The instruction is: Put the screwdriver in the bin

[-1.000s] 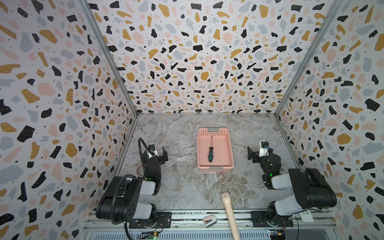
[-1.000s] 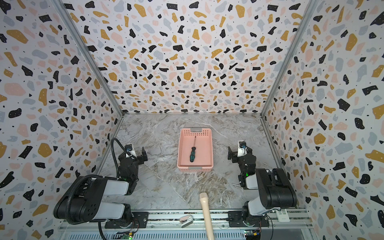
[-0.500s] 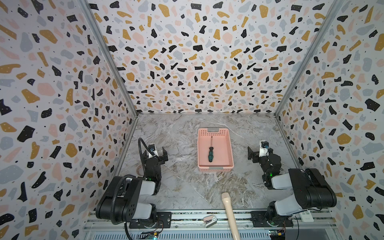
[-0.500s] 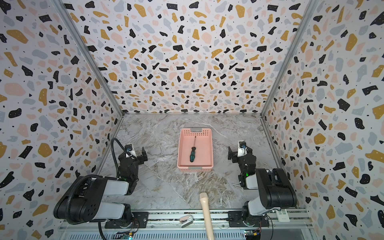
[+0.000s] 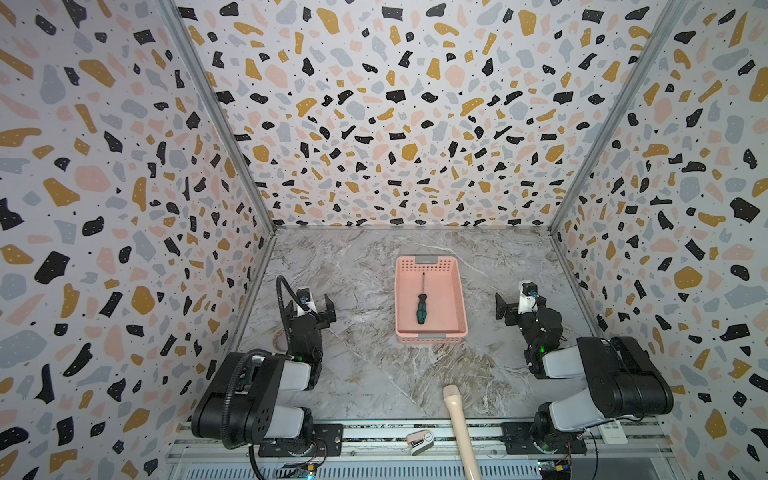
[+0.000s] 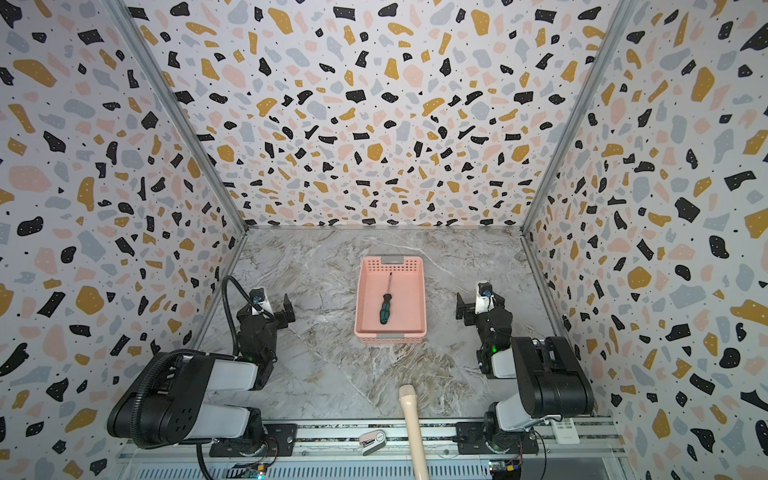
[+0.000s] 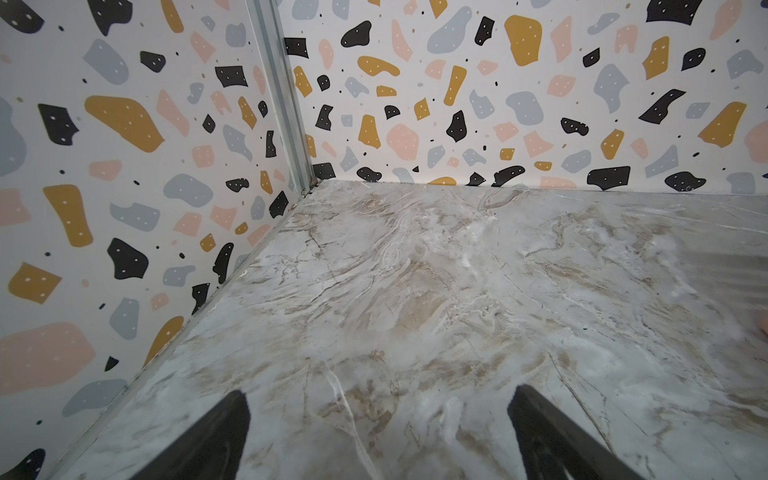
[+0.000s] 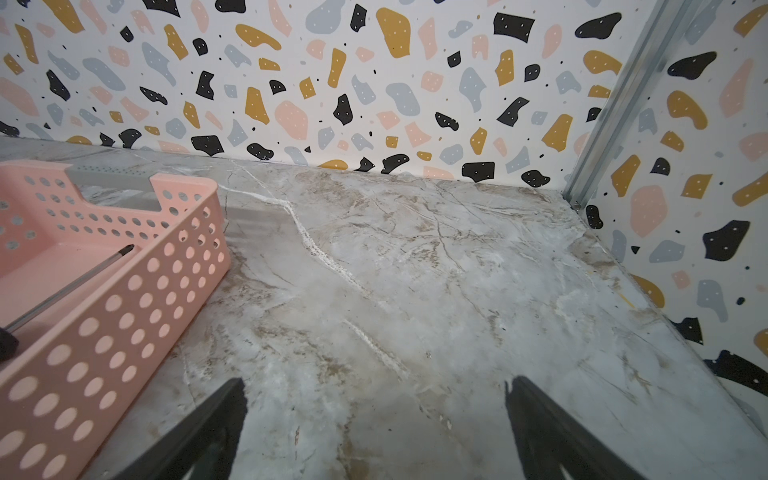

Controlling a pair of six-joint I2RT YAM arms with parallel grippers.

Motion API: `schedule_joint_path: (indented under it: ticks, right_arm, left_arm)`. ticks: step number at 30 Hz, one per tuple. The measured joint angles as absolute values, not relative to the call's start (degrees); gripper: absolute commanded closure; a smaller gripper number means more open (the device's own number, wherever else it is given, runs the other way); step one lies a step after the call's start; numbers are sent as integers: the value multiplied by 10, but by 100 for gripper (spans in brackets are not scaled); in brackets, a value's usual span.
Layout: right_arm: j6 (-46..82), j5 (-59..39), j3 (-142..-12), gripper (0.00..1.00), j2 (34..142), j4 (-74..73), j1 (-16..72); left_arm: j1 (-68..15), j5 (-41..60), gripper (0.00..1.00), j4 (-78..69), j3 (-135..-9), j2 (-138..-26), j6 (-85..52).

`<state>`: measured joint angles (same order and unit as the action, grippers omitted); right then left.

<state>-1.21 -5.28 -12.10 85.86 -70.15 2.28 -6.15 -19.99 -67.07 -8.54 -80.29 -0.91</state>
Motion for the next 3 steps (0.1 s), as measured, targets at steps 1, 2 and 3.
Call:
schedule_joint_path:
  ticks: [1,2,3]
  right_arm:
    - [-12,-53,-121,1,859,-701,23]
    - [-12,-53,-121,1,859,-701,23]
    - [-12,-53,-121,1,859,-701,23]
  left_arm:
    - [-62,-200,1,-671,-85,-803,-9]
    - [-62,-200,0,-671,-85,-803,-9]
    - [-62,-200,0,-671,-85,-803,-9]
